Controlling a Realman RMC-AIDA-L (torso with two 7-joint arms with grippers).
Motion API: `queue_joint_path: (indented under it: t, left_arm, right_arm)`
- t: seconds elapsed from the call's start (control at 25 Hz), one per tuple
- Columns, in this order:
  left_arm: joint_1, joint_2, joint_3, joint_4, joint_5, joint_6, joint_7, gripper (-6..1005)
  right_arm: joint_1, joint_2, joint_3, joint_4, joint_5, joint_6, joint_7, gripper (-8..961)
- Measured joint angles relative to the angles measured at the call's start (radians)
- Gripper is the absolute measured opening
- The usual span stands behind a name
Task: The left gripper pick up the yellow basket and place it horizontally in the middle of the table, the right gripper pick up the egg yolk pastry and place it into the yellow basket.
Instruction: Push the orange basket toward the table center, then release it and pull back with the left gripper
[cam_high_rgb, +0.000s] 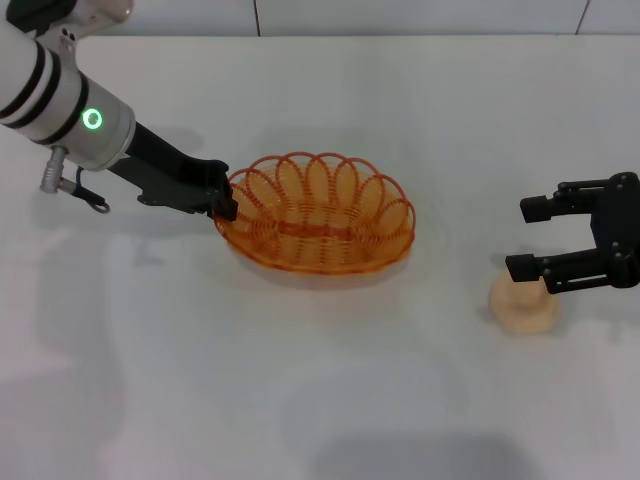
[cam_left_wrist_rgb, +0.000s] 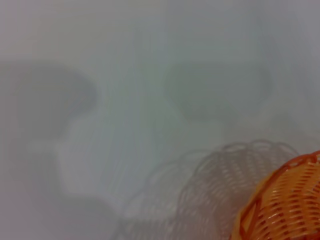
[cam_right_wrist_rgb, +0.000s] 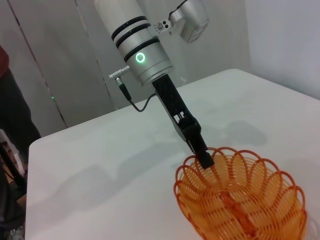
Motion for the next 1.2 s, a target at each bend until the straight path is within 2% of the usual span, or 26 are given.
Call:
queue_joint_path:
  t: [0.72, 0.92, 1.2]
  left_arm:
    - [0.003, -0.011, 0.0, -0.001, -0.002, 0.01, 0.005, 118]
    - [0.007, -0.009, 0.0, 0.001, -0.002, 0.011, 0.005, 301]
    - [0.009, -0.001, 0.0, 0.01, -0.007, 0.014, 0.015, 438]
  right_arm:
    - [0.0, 0.0, 0.001, 0.001, 0.0, 0.0, -0.001, 777]
    - [0.0, 0.0, 0.003, 0.001, 0.0, 0.001, -0.001, 778]
    - [-0.001, 0.0, 0.006, 0.001, 0.0, 0.003, -0.001, 778]
